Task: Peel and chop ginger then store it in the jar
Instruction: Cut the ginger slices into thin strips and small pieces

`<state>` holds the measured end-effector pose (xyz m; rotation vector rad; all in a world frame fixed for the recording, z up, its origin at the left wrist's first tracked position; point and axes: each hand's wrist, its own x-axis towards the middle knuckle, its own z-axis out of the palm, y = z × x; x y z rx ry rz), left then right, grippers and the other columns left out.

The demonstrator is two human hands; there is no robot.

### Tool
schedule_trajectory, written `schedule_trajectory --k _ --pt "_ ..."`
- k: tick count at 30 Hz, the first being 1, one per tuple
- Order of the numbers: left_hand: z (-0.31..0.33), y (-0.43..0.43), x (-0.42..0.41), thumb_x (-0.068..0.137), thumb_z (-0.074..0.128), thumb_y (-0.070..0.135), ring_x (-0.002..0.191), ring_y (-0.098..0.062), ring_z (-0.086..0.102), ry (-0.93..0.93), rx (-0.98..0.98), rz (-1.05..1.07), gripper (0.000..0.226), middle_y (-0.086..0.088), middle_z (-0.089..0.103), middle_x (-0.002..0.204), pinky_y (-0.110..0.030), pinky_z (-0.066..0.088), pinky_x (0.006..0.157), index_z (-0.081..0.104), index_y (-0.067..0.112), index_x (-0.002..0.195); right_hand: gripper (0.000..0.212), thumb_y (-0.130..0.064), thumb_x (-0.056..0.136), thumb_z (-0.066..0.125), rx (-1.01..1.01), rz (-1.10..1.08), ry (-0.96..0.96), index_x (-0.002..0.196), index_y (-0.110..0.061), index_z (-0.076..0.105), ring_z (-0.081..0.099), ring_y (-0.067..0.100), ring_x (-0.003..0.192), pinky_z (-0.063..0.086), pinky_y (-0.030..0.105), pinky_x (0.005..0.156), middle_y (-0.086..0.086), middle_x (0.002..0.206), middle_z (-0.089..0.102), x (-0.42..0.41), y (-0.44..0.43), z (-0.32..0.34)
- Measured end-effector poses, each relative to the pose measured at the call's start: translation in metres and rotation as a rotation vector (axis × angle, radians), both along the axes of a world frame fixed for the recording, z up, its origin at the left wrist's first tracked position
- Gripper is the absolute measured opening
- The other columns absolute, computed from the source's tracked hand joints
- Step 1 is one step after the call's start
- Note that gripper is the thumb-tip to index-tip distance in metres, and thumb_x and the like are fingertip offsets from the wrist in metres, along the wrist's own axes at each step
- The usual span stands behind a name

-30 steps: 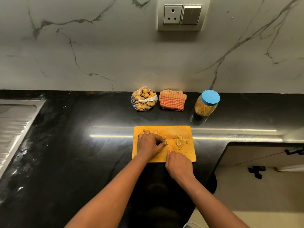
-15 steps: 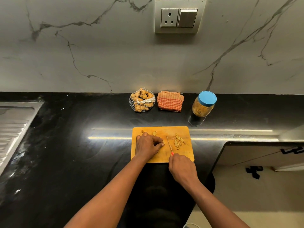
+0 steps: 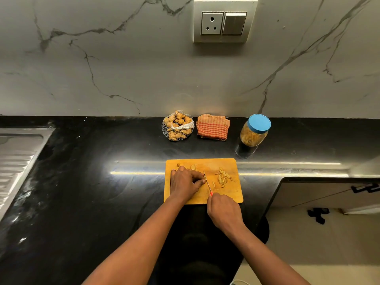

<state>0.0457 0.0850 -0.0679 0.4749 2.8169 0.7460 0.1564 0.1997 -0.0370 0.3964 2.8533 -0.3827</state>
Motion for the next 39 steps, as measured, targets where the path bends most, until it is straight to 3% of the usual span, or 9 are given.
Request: schedule_trajectory --k 10,22,34,39 --pt "0.002 -0.001 0.002 0.083 0.068 0.049 0.096 -0.009 0.048 0.022 -0.003 -0.011 0.02 0.022 0.07 0.104 -0.038 0.037 0.089 0.074 0.04 0.099 0.031 -0.024 0.104 0.035 0.066 0.031 -0.098 0.102 -0.012 0.064 0.068 0.025 0.088 0.044 0.032 0.062 0.007 0.098 0.069 -0.004 -0.004 0.004" --pt "0.004 -0.001 0.005 0.084 0.068 0.047 0.101 -0.011 0.049 0.041 -0.004 -0.011 0.021 0.021 0.07 0.108 -0.04 0.035 0.094 0.073 0.037 0.103 0.036 -0.034 0.106 0.029 0.016 -0.065 0.003 0.096 -0.016 0.059 0.067 0.024 0.081 0.039 0.032 0.058 0.003 0.09 0.068 0.009 0.009 0.002" --pt "-0.003 -0.002 0.015 0.082 0.074 0.036 0.09 -0.013 0.052 0.177 0.059 -0.033 0.014 0.019 0.072 0.103 -0.036 0.033 0.081 0.077 0.031 0.095 0.038 -0.034 0.106 0.03 -0.011 -0.003 0.012 0.099 -0.013 0.061 0.067 0.028 0.083 0.045 0.035 0.062 0.008 0.092 0.069 0.003 -0.001 -0.003" --pt "-0.004 -0.004 0.015 0.081 0.075 0.033 0.092 -0.014 0.055 0.199 0.101 -0.049 0.014 0.017 0.073 0.101 -0.029 0.024 0.078 0.078 0.029 0.094 0.041 -0.037 0.106 0.028 -0.006 0.019 0.021 0.099 -0.014 0.061 0.067 0.026 0.081 0.047 0.036 0.063 0.007 0.092 0.068 0.002 0.0 -0.005"
